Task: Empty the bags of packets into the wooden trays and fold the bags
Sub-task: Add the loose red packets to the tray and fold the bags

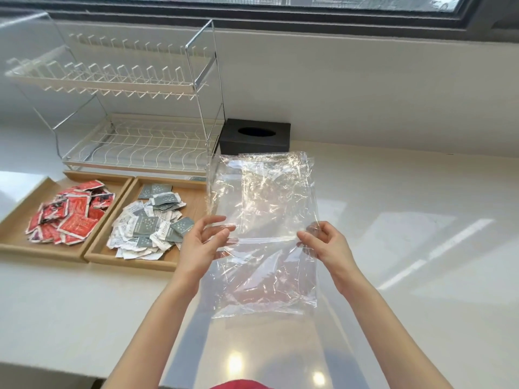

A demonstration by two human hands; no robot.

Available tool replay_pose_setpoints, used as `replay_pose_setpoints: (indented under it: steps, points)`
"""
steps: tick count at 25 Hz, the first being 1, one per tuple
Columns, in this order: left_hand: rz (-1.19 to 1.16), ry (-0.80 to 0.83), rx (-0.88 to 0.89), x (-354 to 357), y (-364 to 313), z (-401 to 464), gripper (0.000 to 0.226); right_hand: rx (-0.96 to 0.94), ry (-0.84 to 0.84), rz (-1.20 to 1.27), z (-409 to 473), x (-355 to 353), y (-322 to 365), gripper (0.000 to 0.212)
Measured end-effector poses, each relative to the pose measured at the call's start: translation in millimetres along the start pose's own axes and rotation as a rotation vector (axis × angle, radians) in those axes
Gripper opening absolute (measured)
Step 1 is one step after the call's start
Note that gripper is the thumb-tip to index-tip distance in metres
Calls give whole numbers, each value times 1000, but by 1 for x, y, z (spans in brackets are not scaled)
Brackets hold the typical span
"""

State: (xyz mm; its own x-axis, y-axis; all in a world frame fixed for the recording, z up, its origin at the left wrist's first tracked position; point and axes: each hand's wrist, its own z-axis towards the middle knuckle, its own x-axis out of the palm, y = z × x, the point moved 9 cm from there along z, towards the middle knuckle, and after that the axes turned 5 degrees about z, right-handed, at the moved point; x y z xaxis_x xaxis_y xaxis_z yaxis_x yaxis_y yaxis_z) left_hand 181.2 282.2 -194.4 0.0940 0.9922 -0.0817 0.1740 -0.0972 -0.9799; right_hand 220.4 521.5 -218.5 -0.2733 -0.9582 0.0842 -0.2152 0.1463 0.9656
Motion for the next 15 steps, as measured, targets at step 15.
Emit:
replay_pose_setpoints:
  steps: [15]
  points:
    - [44, -101, -66, -101, 35, -65, 20, 34, 131, -59, -56, 93, -24, 14]
